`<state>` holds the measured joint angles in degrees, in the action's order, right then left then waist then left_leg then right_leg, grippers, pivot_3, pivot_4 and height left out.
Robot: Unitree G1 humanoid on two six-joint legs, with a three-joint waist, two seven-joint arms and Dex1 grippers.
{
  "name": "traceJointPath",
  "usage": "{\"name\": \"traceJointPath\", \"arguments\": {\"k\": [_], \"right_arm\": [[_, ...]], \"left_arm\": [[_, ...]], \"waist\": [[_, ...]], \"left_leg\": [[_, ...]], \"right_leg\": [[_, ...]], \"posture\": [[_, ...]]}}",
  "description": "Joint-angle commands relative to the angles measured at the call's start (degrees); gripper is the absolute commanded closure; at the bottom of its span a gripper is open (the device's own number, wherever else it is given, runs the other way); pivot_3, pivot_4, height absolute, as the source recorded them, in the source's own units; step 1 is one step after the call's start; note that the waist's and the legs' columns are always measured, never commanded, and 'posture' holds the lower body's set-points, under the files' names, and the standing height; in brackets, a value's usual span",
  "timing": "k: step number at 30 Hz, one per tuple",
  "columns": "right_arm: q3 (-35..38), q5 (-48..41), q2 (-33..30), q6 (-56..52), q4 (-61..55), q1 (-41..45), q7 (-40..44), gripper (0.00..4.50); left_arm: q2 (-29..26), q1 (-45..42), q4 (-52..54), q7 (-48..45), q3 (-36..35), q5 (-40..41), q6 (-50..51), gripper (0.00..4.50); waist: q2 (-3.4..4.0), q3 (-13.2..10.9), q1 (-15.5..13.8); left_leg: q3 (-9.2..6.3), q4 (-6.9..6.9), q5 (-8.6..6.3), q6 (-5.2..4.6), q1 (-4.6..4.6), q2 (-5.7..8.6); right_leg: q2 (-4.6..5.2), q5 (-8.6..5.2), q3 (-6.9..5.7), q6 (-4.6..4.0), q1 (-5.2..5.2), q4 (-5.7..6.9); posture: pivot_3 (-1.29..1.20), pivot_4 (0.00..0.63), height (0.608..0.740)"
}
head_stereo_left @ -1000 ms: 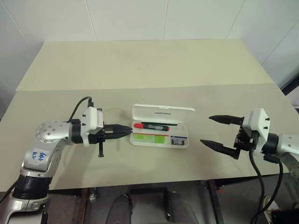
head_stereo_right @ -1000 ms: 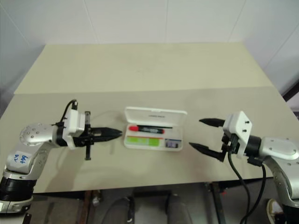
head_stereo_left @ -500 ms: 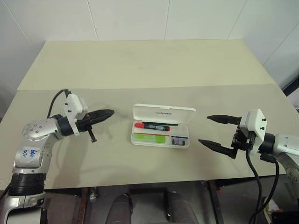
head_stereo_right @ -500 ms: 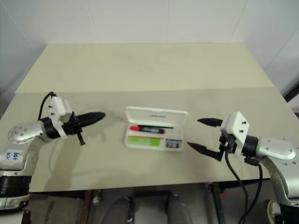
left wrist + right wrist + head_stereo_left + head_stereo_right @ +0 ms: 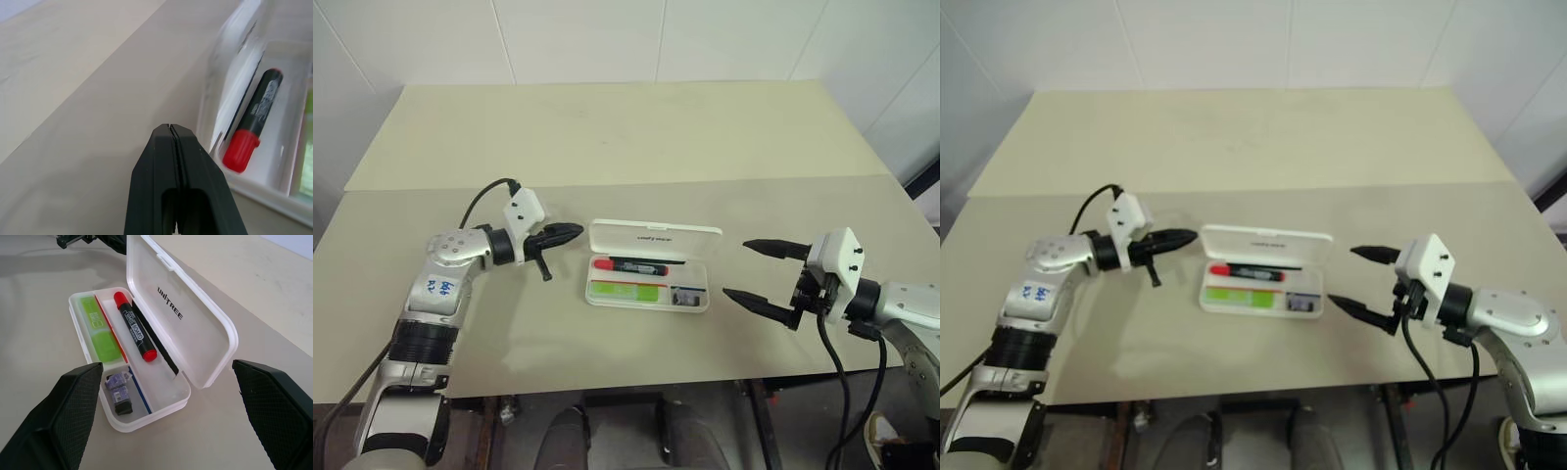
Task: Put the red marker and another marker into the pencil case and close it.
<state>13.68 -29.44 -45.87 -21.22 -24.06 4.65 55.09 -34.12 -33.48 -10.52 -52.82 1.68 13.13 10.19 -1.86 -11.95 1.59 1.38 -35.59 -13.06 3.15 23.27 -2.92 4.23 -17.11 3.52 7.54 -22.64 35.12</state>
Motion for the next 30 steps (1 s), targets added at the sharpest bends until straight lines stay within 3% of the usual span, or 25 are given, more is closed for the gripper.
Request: {"name": "traceJointPath", "arguments": {"k": [1,13,19,30], "right_arm": [[0.5,-0.1,0.4,1.1,-2.0,-0.2,-1.0,0.0],[-0.4,0.5,1.8,1.5,-2.3,-0.8,-2.4,0.0],[-0.7,0.9,1.9,2.4,-1.3,-0.2,-2.7,0.0],[-1.2,1.8,2.8,3.9,-0.5,0.0,-3.5,0.0]], "left_arm": [[0.2,-1.5,-0.1,-1.9,-0.3,0.7,-1.8,4.46],[-0.1,-1.9,-0.3,-7.4,-0.7,2.1,-3.0,4.46],[-1.4,0.3,3.5,-15.6,0.3,4.8,-4.0,4.46],[-2.6,1.5,3.7,-19.3,5.0,0.9,-4.1,4.46]], "waist": [[0.0,0.0,0.0],[0.0,0.0,0.0],[0.0,0.0,0.0],[0.0,0.0,0.0]], "left_leg": [[0.0,0.01,0.0,0.0,0.0,0.0],[0.0,-0.01,0.0,0.0,0.01,0.01],[0.0,-0.01,0.0,0.0,0.01,0.01],[0.0,-0.02,0.0,0.0,0.01,0.01]], "right_leg": [[0.0,0.0,0.0,0.0,0.0,0.0],[0.01,-0.01,0.0,0.0,0.01,-0.01],[0.01,-0.01,0.0,0.0,0.01,-0.01],[0.01,-0.04,0.01,-0.06,0.02,-0.01]], "posture": [[0.0,0.15,0.74],[0.0,0.15,0.74],[0.0,0.15,0.74],[0.0,0.15,0.74]]}}
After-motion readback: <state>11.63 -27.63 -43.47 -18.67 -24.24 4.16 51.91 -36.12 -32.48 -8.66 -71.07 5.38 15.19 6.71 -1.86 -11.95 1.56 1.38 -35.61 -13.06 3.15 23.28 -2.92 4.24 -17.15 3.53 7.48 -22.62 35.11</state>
